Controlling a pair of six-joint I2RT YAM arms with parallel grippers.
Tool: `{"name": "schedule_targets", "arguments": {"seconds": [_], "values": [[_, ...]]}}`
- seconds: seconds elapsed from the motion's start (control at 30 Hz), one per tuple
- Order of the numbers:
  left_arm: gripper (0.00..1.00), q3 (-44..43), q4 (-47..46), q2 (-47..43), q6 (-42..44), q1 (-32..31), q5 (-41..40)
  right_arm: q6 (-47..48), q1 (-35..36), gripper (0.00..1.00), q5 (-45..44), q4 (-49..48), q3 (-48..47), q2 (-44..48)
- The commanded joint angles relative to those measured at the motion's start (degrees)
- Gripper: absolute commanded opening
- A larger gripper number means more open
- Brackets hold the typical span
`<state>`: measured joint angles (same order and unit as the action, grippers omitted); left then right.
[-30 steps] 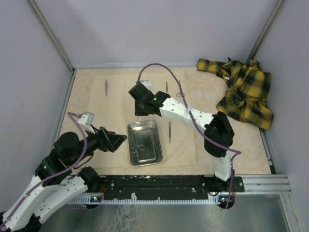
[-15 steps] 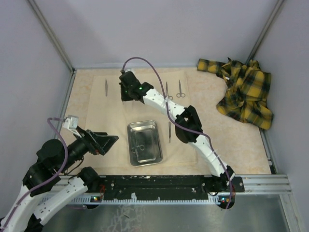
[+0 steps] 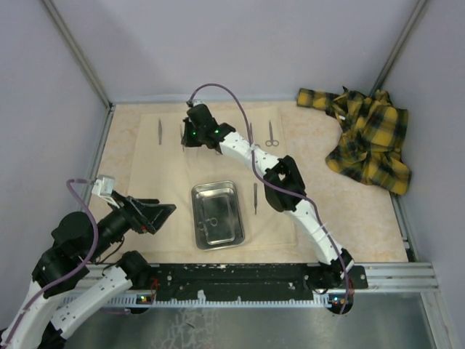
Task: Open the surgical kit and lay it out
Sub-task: Place the medical item in the surgical kit.
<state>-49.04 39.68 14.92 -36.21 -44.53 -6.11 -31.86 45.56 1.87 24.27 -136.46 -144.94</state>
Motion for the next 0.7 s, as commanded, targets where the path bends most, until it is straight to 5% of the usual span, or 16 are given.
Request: {"name": "schedule_targets", "arguments": {"seconds": [0.0, 0.67], "values": [[1.0, -0.63, -0.37, -0.16, 0.08, -0.2, -0.4, -4.42, 0.41, 0.0, 2.11, -3.61, -1.97, -1.92], [1.0, -1.15, -1.44, 1.85, 0.5, -0.2, -0.75, -13.59, -3.67, 0.0, 14.99, -24.23, -6.33, -13.05]]}}
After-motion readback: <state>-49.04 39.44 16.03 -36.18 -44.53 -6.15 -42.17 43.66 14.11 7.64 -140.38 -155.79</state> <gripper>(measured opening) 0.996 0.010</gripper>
